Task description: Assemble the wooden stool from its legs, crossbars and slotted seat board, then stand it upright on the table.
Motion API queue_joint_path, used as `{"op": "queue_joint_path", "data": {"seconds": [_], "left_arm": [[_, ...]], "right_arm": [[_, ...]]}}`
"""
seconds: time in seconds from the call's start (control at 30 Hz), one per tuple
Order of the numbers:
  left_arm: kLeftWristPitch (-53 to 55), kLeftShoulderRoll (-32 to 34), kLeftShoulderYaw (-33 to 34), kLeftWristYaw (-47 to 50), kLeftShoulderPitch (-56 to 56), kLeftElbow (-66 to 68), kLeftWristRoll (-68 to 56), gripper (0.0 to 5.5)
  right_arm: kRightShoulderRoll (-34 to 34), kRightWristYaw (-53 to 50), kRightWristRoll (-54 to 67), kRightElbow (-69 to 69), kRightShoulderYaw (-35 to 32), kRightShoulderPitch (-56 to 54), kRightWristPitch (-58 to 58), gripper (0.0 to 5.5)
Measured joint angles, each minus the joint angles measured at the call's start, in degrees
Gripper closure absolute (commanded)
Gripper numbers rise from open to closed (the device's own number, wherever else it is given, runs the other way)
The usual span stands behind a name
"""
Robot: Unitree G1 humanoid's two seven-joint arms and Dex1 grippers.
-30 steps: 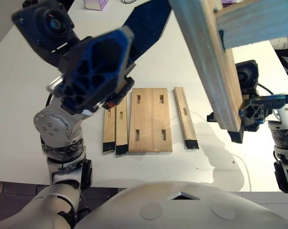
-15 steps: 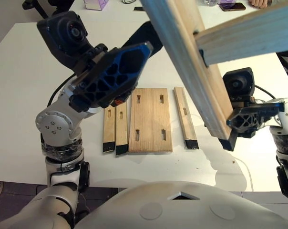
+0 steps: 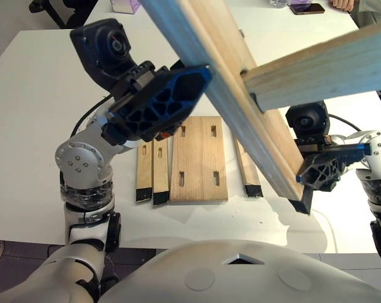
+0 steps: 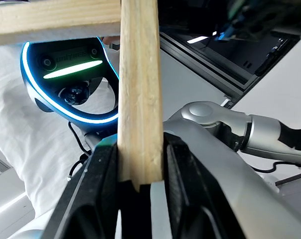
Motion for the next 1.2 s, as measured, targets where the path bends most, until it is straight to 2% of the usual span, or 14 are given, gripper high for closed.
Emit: {"op": "queue_joint_path", "data": {"seconds": [0.43,0.67,0.97,1.13,1.2], "left_arm": [[0.7,0.4,-1.0,0.6,-1.1,-4.5,-2.3,2.03],[1.0,0.4,-2.4,1.3,-1.3,-4.9,-2.2,3.22],[1.4,1.9,-2.0,0.3,-1.0,-4.8,-1.9,3.24],[1.1,1.7,-1.6,0.3,-1.0,-3.8,-1.9,3.37],[0.9,1.5,-1.5,0.4,-1.0,-3.7,-1.9,3.38]], "right_arm": [[-1.1,0.0,0.0,-0.9,1.2,0.0,0.0,4.44],[-2.4,0.3,0.0,-1.4,2.4,0.0,0.3,4.44],[-3.2,0.4,0.2,-1.9,2.9,0.1,0.5,4.44],[-1.2,-10.6,0.7,-1.8,1.8,1.6,-3.9,3.46],[-0.3,-12.4,0.7,-1.6,1.6,1.6,-4.1,3.44]]}}
